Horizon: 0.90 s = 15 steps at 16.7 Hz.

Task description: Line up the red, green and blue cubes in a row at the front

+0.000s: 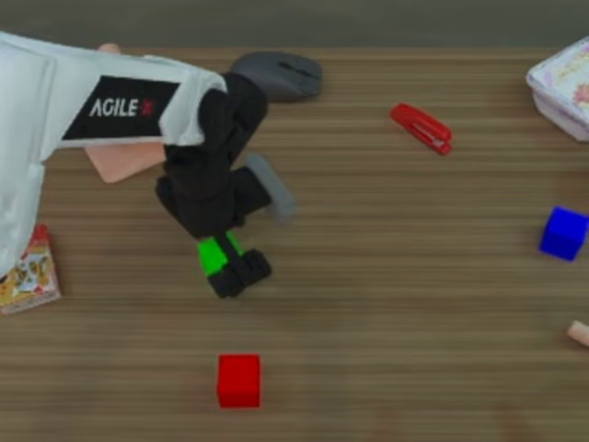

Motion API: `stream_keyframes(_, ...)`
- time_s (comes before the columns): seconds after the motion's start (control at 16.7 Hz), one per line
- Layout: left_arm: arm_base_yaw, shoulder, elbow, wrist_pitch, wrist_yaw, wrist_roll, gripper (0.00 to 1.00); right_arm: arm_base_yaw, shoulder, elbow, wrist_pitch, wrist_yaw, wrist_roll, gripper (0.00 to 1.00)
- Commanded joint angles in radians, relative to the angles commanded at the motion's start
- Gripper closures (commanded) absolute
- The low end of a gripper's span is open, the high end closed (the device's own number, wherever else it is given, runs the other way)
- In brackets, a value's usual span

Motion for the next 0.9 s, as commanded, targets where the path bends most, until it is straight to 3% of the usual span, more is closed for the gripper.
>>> stream_keyframes(0.78,0.0,0.0,0.0,0.0,0.0,0.0,0.98,0.0,0.0,0.0,0.0,0.0,0.0,0.0)
stream_keyframes(0.9,0.0,0.0,0.0,0.0,0.0,0.0,1.0,0.0,0.0,0.0,0.0,0.0,0.0,0.0)
